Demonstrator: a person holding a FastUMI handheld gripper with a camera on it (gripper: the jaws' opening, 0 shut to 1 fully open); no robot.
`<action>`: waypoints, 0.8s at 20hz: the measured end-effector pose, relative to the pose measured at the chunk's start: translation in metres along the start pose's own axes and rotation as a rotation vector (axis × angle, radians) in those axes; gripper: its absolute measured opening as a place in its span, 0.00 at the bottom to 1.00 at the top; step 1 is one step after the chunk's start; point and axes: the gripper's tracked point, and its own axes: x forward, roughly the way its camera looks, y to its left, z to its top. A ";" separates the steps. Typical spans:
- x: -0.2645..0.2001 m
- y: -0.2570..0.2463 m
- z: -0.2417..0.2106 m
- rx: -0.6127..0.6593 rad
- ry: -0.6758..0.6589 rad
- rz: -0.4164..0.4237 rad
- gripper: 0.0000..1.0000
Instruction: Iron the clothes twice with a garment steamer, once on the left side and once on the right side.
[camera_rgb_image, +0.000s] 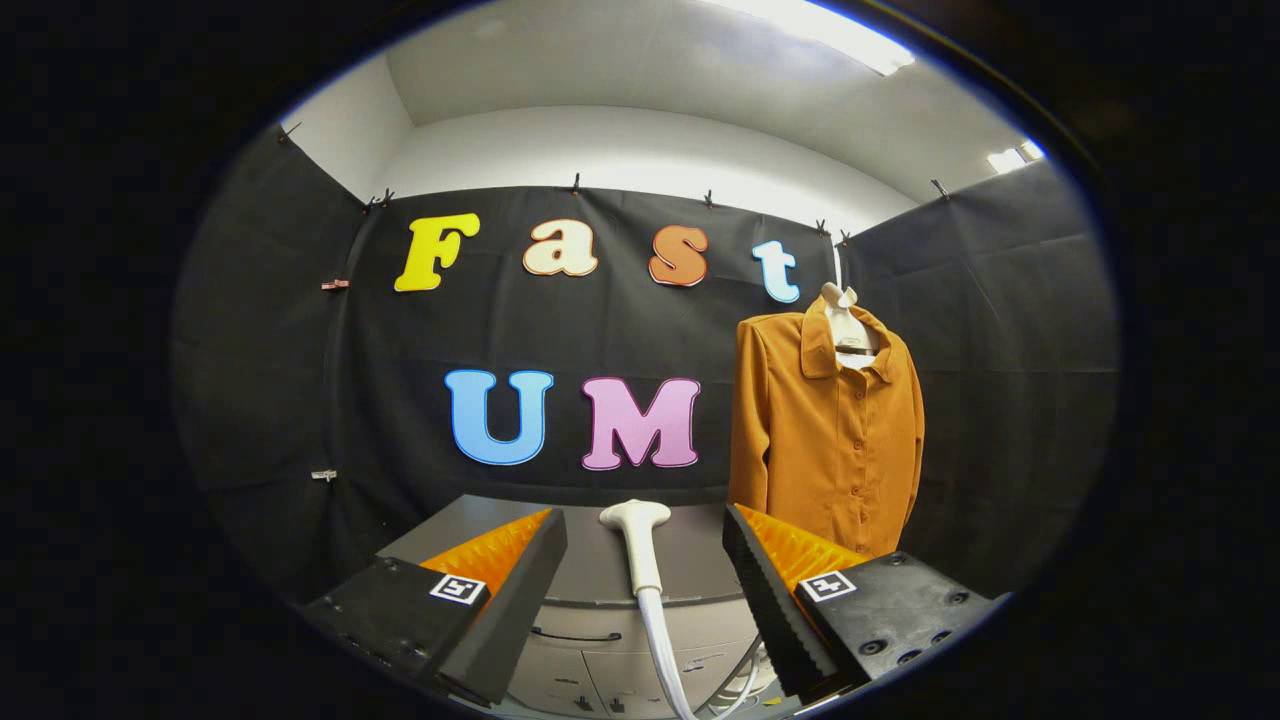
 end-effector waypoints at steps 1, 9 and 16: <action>0.001 0.001 0.000 -0.001 0.000 0.001 0.98; 0.001 0.009 -0.001 -0.005 0.003 -0.012 0.98; -0.001 0.026 -0.010 -0.009 0.020 -0.024 0.98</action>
